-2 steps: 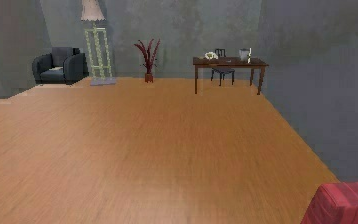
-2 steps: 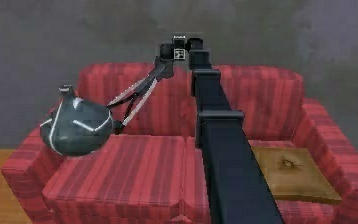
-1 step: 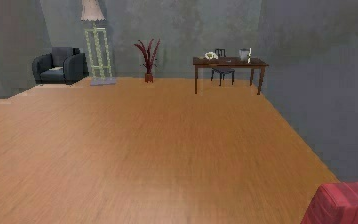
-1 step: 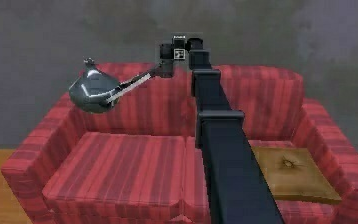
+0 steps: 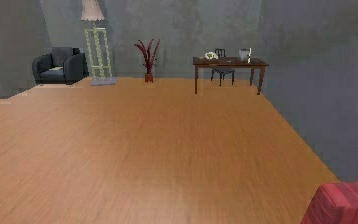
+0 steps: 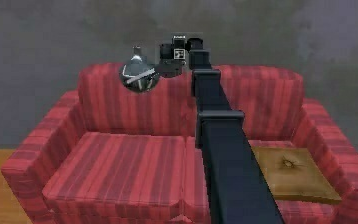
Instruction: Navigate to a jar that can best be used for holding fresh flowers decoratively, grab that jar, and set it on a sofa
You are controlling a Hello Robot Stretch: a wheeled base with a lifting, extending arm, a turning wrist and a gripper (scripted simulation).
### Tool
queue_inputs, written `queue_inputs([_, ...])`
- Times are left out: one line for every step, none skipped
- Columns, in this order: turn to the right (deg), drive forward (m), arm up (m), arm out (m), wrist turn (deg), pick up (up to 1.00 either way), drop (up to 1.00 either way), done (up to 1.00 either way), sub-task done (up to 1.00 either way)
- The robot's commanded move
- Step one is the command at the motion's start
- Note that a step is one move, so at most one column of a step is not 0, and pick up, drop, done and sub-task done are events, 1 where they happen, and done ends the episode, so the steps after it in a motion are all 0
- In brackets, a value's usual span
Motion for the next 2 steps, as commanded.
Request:
queue_inputs([0.0, 0.0, 0.0, 0.0, 36.0, 0.0, 0.0, 0.0, 0.0])
queue_inputs([0.0, 0.0, -0.3, 0.0, 0.0, 0.0, 0.0, 0.0, 0.0])
